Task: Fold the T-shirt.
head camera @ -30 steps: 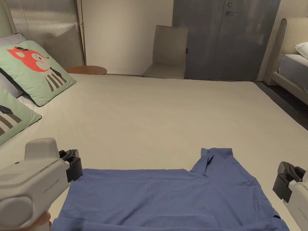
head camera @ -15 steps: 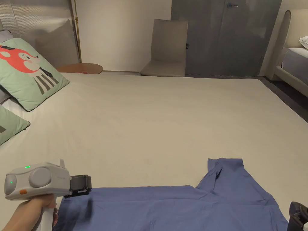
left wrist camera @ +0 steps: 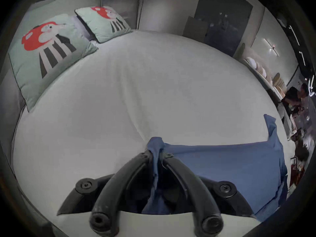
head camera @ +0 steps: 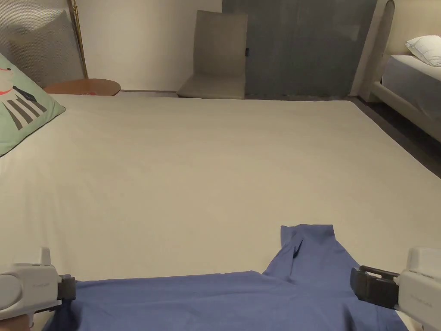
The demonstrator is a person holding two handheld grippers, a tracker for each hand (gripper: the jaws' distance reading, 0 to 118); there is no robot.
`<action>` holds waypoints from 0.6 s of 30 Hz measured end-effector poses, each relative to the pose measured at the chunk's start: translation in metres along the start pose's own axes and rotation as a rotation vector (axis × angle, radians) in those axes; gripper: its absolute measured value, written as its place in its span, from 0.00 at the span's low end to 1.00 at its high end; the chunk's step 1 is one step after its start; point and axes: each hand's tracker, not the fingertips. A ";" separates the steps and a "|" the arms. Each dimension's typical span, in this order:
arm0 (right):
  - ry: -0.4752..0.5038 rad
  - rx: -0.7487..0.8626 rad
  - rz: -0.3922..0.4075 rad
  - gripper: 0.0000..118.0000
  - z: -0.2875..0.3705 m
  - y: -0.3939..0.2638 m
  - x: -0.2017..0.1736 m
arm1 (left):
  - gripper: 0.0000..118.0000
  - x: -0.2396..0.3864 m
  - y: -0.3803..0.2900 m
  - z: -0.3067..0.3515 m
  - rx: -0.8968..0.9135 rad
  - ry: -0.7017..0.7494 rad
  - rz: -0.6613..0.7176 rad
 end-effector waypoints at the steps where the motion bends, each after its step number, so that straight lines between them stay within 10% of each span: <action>1: -0.012 -0.043 0.010 1.00 -0.014 0.007 0.001 | 0.01 0.001 -0.001 0.004 0.001 0.001 -0.005; 6: -0.094 -0.270 0.043 0.97 -0.082 0.018 0.002 | 0.01 -0.002 0.000 0.015 0.021 -0.010 0.009; 8: -0.121 -0.291 0.041 0.75 -0.095 0.014 0.001 | 0.01 -0.005 0.000 0.017 0.020 -0.015 0.018; 11: -0.095 -0.288 0.009 0.70 -0.094 0.017 0.004 | 0.01 -0.005 -0.001 0.018 0.016 -0.015 0.019; 12: -0.072 -0.280 0.013 0.63 -0.088 0.019 0.005 | 0.01 -0.004 -0.001 0.018 0.015 -0.011 0.010; 14: -0.049 -0.249 0.089 0.04 -0.074 0.023 0.000 | 0.01 -0.002 -0.002 0.021 0.013 -0.018 0.005; 18: -0.031 -0.191 0.165 0.05 -0.039 0.026 0.002 | 0.01 0.004 -0.002 0.035 0.034 -0.019 -0.015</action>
